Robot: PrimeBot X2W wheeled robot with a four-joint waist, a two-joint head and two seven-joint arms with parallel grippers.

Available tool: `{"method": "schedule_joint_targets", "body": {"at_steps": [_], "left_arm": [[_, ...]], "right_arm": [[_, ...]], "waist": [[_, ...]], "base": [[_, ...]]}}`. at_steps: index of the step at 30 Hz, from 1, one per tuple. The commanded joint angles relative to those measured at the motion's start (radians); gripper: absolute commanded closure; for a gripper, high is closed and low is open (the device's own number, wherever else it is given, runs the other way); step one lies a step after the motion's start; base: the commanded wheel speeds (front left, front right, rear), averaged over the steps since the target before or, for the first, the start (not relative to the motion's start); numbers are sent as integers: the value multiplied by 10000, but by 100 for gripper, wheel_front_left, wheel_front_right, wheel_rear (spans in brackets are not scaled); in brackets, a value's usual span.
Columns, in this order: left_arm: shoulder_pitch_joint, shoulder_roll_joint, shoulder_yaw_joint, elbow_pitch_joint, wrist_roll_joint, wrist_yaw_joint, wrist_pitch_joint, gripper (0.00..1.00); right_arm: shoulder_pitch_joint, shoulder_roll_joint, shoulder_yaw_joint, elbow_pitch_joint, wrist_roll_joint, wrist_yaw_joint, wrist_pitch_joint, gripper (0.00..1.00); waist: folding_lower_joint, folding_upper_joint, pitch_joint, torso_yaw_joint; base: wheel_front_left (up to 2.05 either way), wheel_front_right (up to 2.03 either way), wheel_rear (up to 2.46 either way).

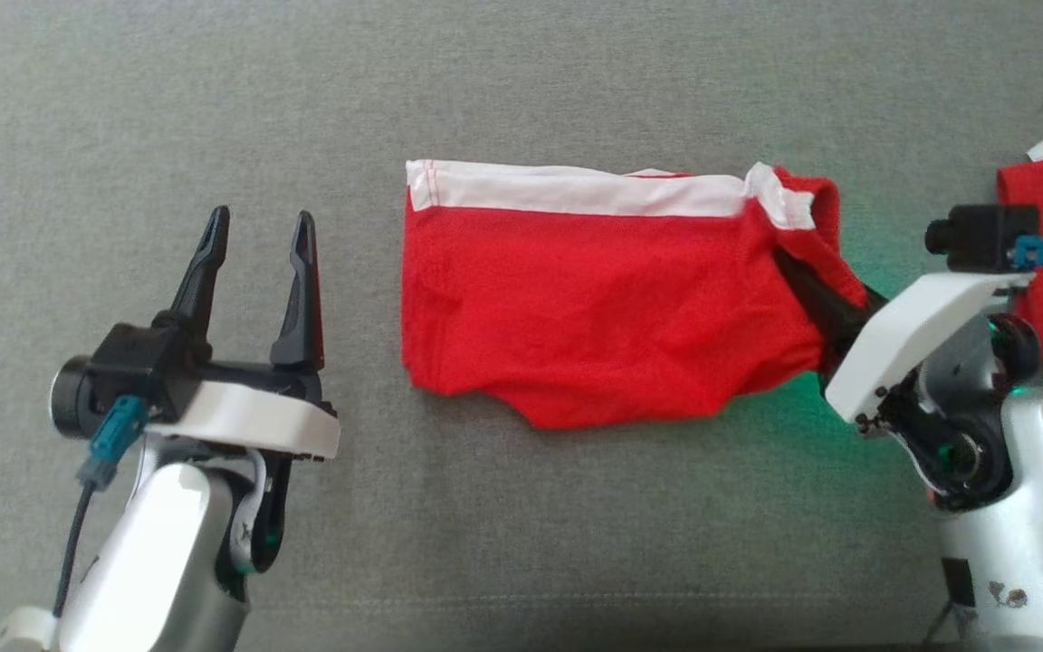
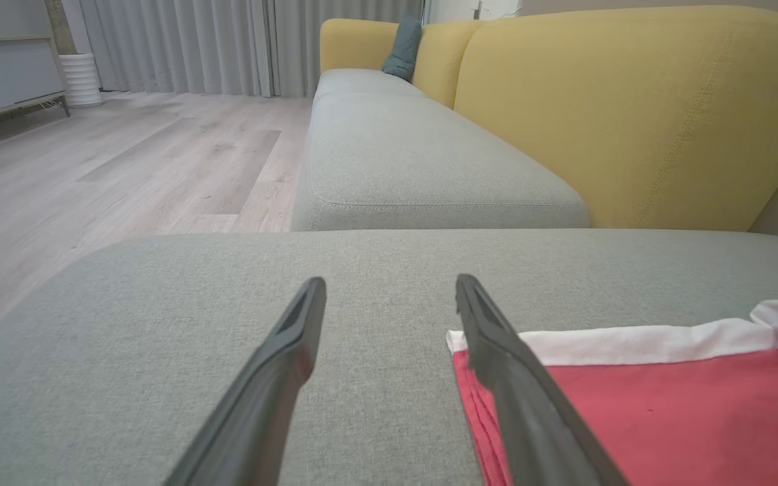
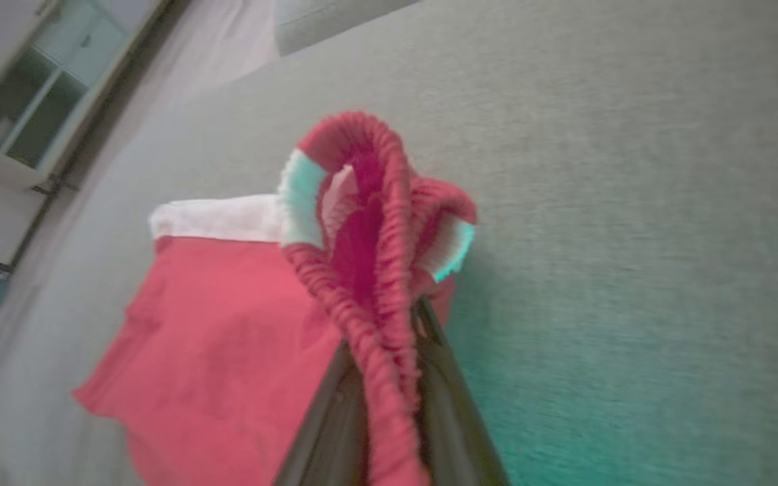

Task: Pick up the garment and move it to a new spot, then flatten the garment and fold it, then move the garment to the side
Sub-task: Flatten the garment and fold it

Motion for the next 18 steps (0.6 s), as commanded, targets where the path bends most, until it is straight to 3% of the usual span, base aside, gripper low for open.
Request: {"method": "schedule_joint_targets", "body": {"at_steps": [1, 6, 10, 18], "left_arm": [[-134, 229, 312, -264, 23, 27, -91, 0], [-171, 159, 250, -239, 20, 50, -96, 0], [-238, 72, 178, -200, 28, 43, -102, 0], [-342, -182, 39, 32, 2, -55, -118, 0]], "right_arm": [[-75, 140, 121, -604, 265, -9, 223, 100], [-256, 693, 334, -1191, 1358, -9, 1104, 100], [-589, 1001, 768, -845, 2131, -9, 1300, 100], [-1846, 1094, 2503, 1398, 3250, -9, -321, 100]], "waist": [[0, 0, 1, 81], [0, 0, 2, 416], [0, 0, 46, 749], [0, 0, 108, 1458]], "base": [[0, 0, 0], [0, 0, 0], [0, 0, 0], [0, 0, 0]]}}
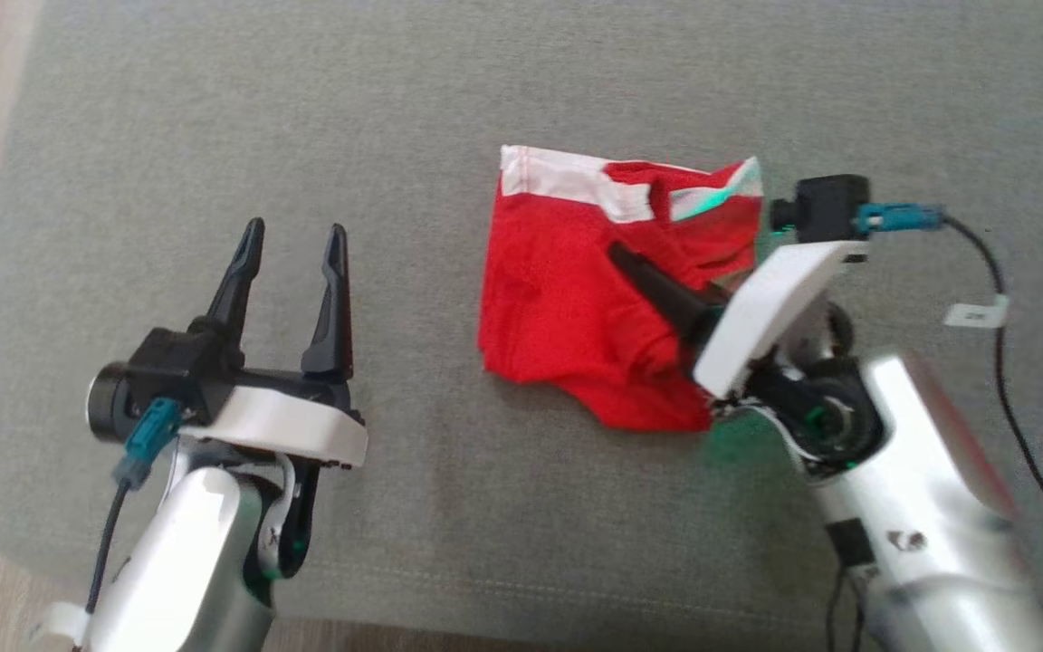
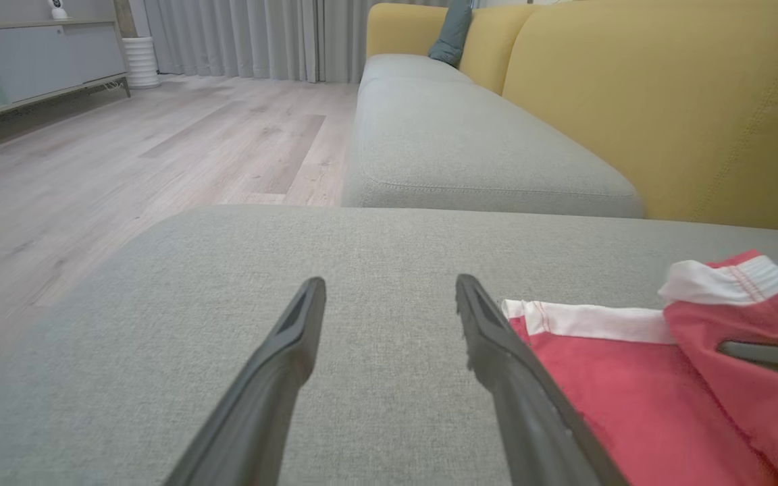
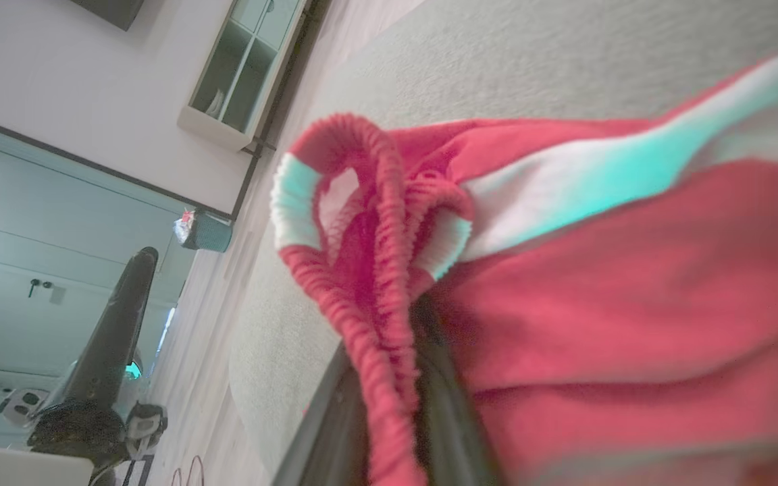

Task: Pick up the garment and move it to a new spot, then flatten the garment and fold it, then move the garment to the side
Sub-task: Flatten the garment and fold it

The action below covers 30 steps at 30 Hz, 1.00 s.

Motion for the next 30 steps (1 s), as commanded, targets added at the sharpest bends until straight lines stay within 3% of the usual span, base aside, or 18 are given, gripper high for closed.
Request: {"method": "schedule_joint_targets", "body": {"at_steps": [1, 7, 8, 9, 10, 15, 23, 30], "left_arm": [[-314, 142, 318, -263, 6, -23, -109, 0], [-346, 69, 353, -171, 22, -102, -116, 0], [-354, 59, 365, -164, 29, -106, -117, 0], [-360, 51, 381, -159, 36, -107, -118, 0], [-366, 45, 399, -158, 44, -108, -118, 0], [-400, 21, 468, -171, 98, -127, -120, 0], [-304, 39, 612, -220, 210, -112, -121, 0], [-177, 119, 726, -239, 241, -76, -121, 0]], "right_arm": [[-407, 191, 378, -84, 116, -9, -376, 100], [-1214, 193, 1452, 1448, 233, -9, -1978, 97], [-1310, 193, 1634, 1673, 216, -9, -2169, 57], [-1403, 193, 1811, 1845, 248, -9, -2367, 8], [-1524, 193, 1978, 1985, 159, -9, -2657, 0], [-1882, 194, 2702, 2264, -301, -9, -3892, 0], [-2142, 33, 3623, 2473, -1945, -9, -6189, 0], [-1976, -606, 3049, 2150, -3358, -9, -7360, 0]], "waist": [[0, 0, 7, 133], [0, 0, 50, 273], [0, 0, 61, 276], [0, 0, 75, 267], [0, 0, 89, 250], [0, 0, 122, 159], [0, 0, 23, -170], [0, 0, -139, -511]], "base": [[0, 0, 0], [0, 0, 0], [0, 0, 0], [0, 0, 0], [0, 0, 0], [0, 0, 0], [0, 0, 0], [0, 0, 0]]}}
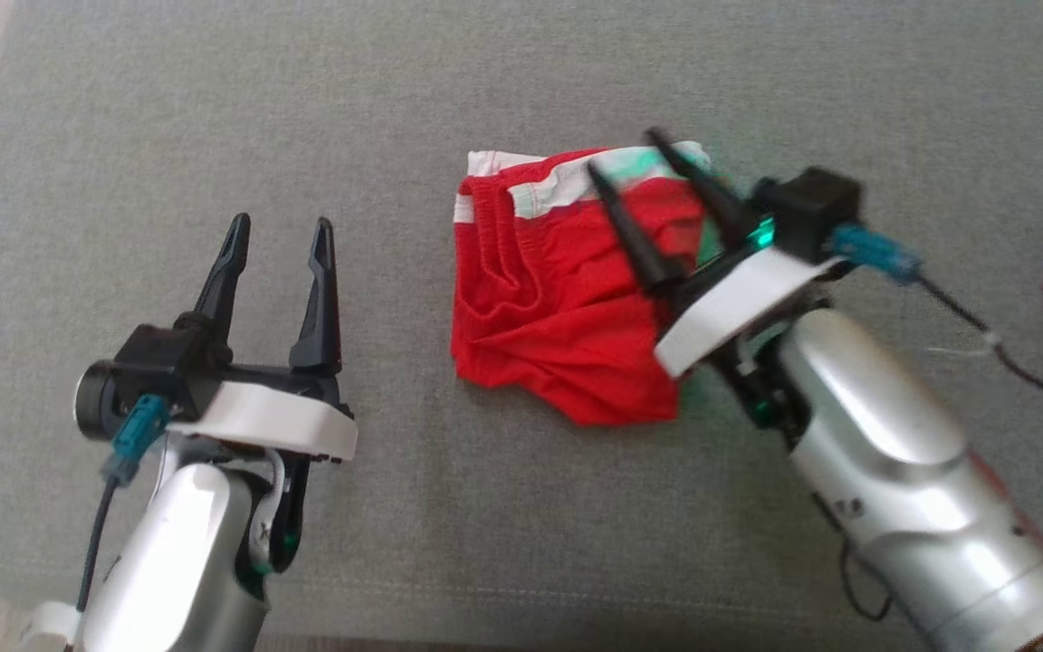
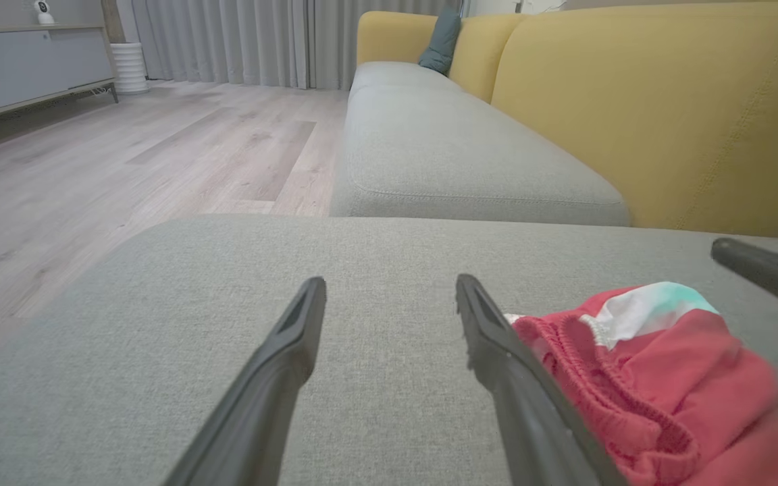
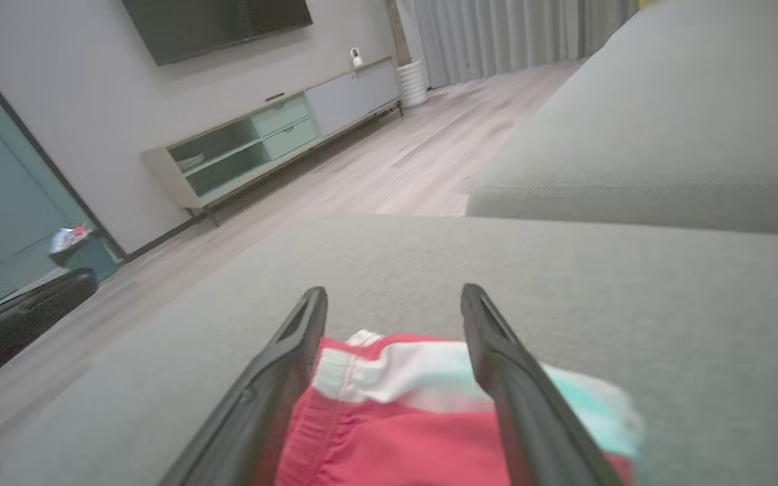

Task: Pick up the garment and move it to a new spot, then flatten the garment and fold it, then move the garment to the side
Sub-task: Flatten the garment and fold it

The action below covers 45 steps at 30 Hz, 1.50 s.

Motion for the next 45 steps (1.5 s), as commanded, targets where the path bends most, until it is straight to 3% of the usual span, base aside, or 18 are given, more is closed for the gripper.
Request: {"method": "schedule_joint_targets", "body": {"at_steps": [1, 12, 20, 27, 45], "left_arm": [[-142, 244, 406, -319, 118, 64, -117, 0], [340, 651, 735, -455, -44, 253, -22, 0], [767, 857, 909, -581, -167, 413, 47, 0], [860, 910, 852, -705, -183, 461, 125, 0], [751, 962, 778, -659, -241, 434, 75, 0]], "right_arm": [[44, 4, -213, -438, -282, -9, -200, 0], [2199, -864, -3731, -2327, -2308, -9, 23, 0], [3942, -487, -5411, -4416, -3513, -9, 946, 0], [4871, -5, -5947, -5610, -3854, -9, 1474, 0], [5224, 235, -6053, -6105, -3796, -9, 1741, 0]], "waist": [[0, 0, -77, -111], [0, 0, -529, -805], [0, 0, -812, -1117], [0, 0, -853, -1144], [0, 0, -841, -1188]], "base": [[0, 0, 0], [0, 0, 0], [0, 0, 0], [0, 0, 0], [0, 0, 0]]}}
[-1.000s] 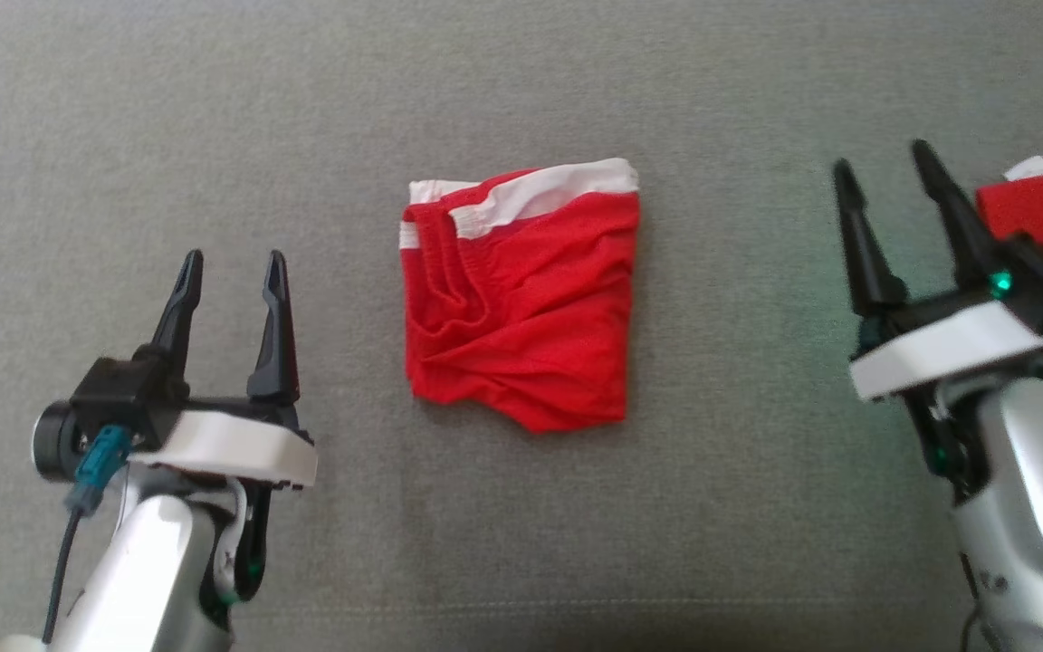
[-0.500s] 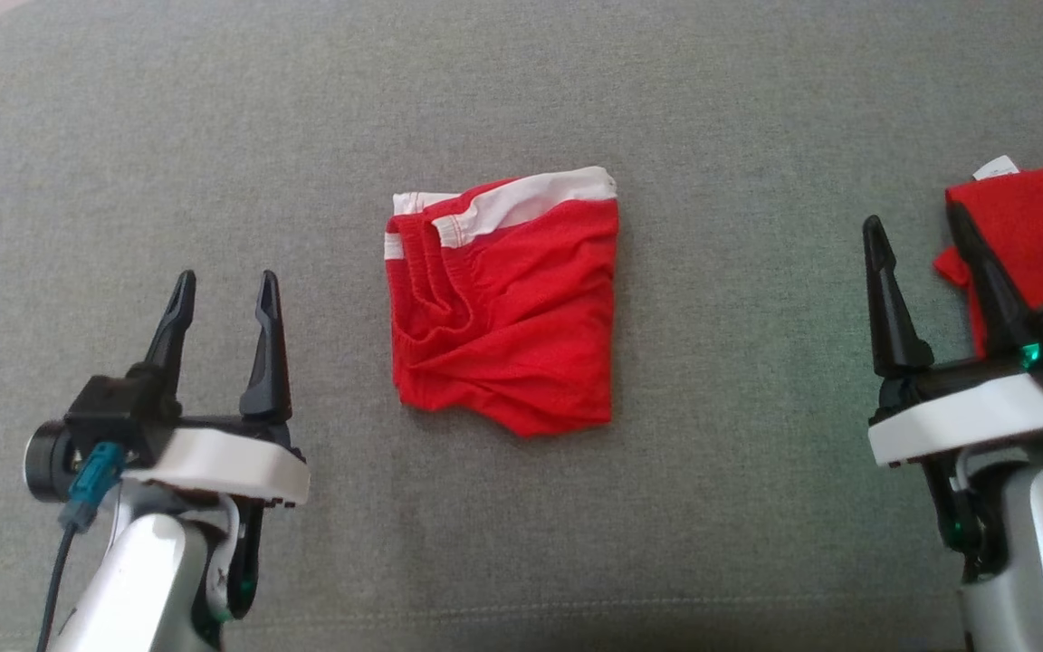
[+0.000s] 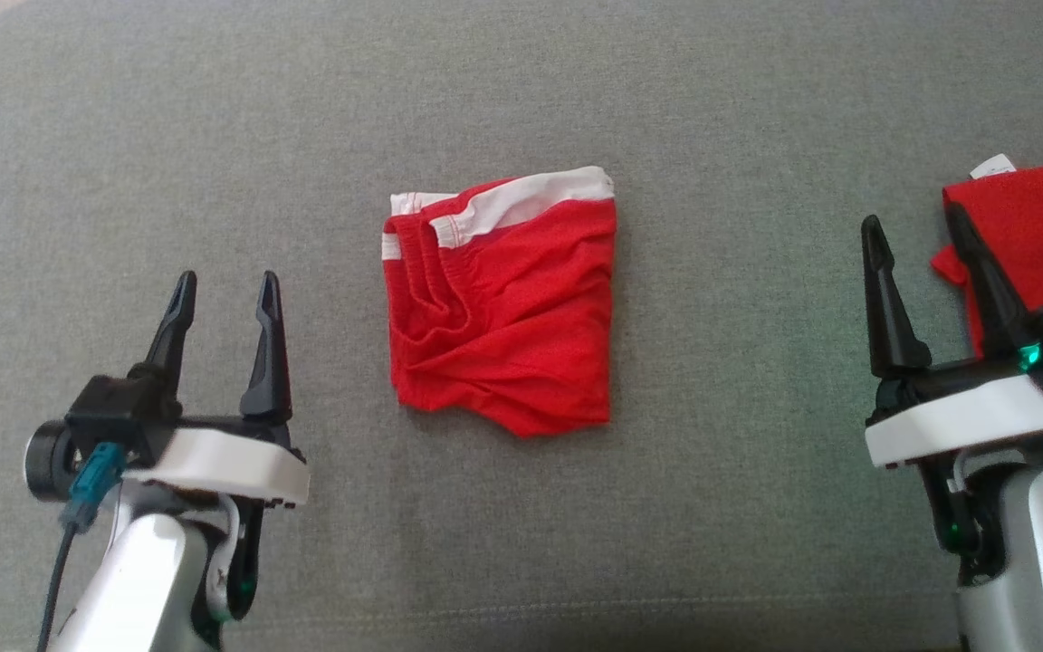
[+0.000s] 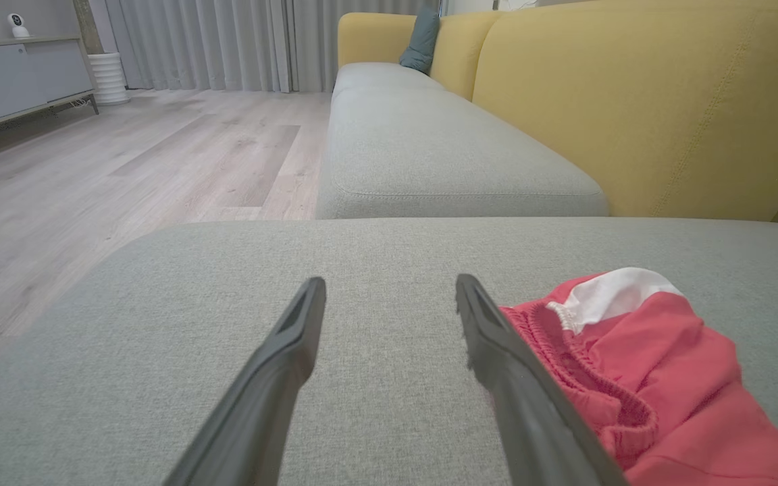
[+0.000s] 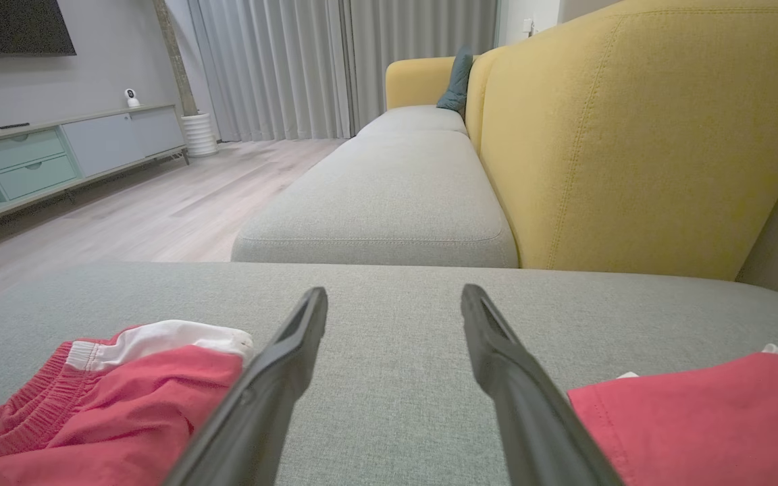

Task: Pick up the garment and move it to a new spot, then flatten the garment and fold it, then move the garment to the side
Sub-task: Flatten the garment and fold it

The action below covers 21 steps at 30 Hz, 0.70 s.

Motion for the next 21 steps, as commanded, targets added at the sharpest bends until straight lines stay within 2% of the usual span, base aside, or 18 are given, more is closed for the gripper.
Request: {"method": "schedule_joint_targets", "body": {"at_steps": [1, 8, 9, 10, 11, 16, 21], "left_arm": [[-314, 270, 396, -289, -102, 7, -46, 0], [-360, 289, 373, -318, -93, 33, -68, 0], [-374, 296, 369, -331, -89, 38, -70, 0], [-396, 300, 364, -346, -85, 40, -70, 0], [-462, 313, 355, -377, -78, 36, -71, 0], [-696, 304, 290, -421, -44, -1, -75, 0], [-922, 247, 201, -371, -38, -79, -96, 0]], "right_arm": [[21, -28, 166, -391, 8, -9, 30, 0], [-14, 17, 256, -299, 66, -9, 48, 0], [-37, 19, 354, -255, 80, -9, 90, 23], [-83, 9, 489, -192, 92, -9, 133, 64], [-250, 17, 885, -21, 158, -9, 166, 100], [-983, 196, 2601, 891, 510, -9, 189, 100], [-1969, 497, 4588, 2407, 1132, -9, -1, 100]], "waist": [[0, 0, 2, 1], [0, 0, 43, 11], [0, 0, 71, 18], [0, 0, 105, 31], [0, 0, 194, 63], [0, 0, 444, 215], [0, 0, 635, 456]], "base": [[0, 0, 0], [0, 0, 0], [0, 0, 0], [0, 0, 0], [0, 0, 0], [0, 0, 0], [0, 0, 0]]}}
